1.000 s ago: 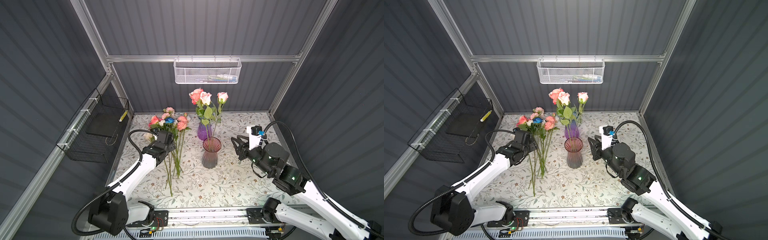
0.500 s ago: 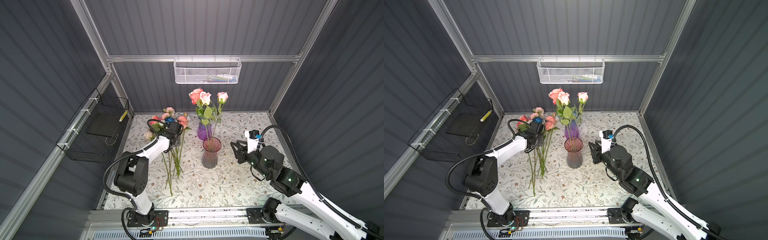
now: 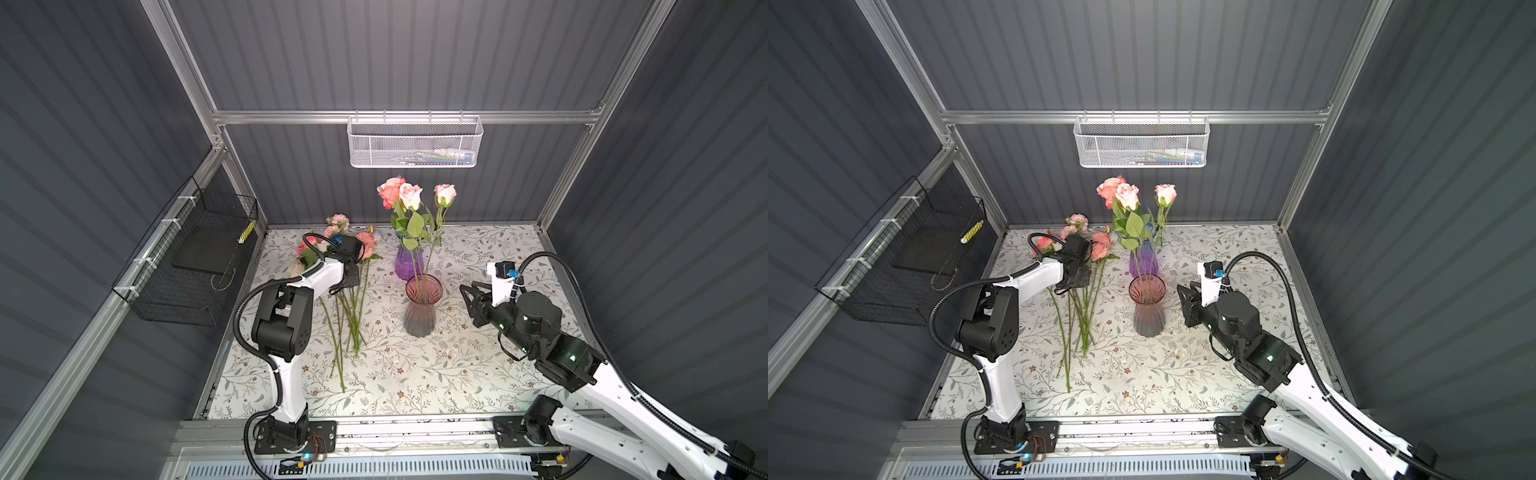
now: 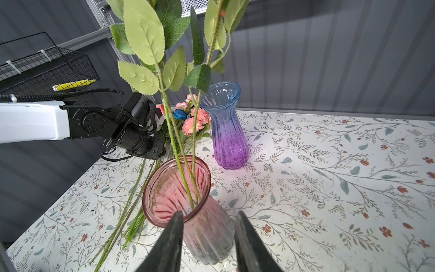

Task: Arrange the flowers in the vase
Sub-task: 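Grasp the blue rose stem with the left gripper while the right gripper withdraws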

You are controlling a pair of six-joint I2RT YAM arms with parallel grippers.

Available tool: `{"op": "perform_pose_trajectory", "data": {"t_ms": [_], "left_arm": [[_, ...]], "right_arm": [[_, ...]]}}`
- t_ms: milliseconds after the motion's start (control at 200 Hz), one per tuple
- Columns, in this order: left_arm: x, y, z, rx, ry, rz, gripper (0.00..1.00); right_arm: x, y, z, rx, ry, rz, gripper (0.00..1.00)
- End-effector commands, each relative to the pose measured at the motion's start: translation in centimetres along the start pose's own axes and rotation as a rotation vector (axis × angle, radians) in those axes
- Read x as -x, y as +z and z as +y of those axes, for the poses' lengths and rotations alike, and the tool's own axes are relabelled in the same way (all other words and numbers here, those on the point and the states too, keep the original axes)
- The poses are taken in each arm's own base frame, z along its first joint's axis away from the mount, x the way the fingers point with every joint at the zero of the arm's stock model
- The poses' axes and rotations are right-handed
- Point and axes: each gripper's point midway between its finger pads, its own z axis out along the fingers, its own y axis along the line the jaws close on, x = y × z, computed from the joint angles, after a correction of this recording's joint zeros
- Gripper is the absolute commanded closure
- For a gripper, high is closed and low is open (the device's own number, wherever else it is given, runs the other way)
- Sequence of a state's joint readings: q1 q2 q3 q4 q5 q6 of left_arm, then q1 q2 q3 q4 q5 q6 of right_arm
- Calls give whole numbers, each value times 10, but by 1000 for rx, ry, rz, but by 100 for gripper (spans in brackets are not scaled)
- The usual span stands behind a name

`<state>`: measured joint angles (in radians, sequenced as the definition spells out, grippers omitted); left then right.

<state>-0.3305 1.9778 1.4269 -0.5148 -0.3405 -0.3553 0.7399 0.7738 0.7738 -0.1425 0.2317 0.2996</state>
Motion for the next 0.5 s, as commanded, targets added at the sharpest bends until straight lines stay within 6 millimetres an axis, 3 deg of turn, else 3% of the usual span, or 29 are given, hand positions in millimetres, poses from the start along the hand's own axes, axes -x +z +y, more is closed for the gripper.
{"op": "perform_pose_trajectory", "data": {"t_ms": [0, 245, 330, 495], "left_arm": [[7, 7, -7, -44, 30, 19, 75], [-2, 19, -12, -75, 58, 62, 78], [-5, 21, -12, -73, 57, 71, 86], [4, 3, -16, -118, 12, 52, 94]], "right_arm": [[5, 2, 0, 4, 12, -22, 61], [-1, 6, -3, 5, 22, -5, 61], [0, 5, -2, 8, 25, -7, 61], [1, 3, -1, 22, 41, -11, 61]]}}
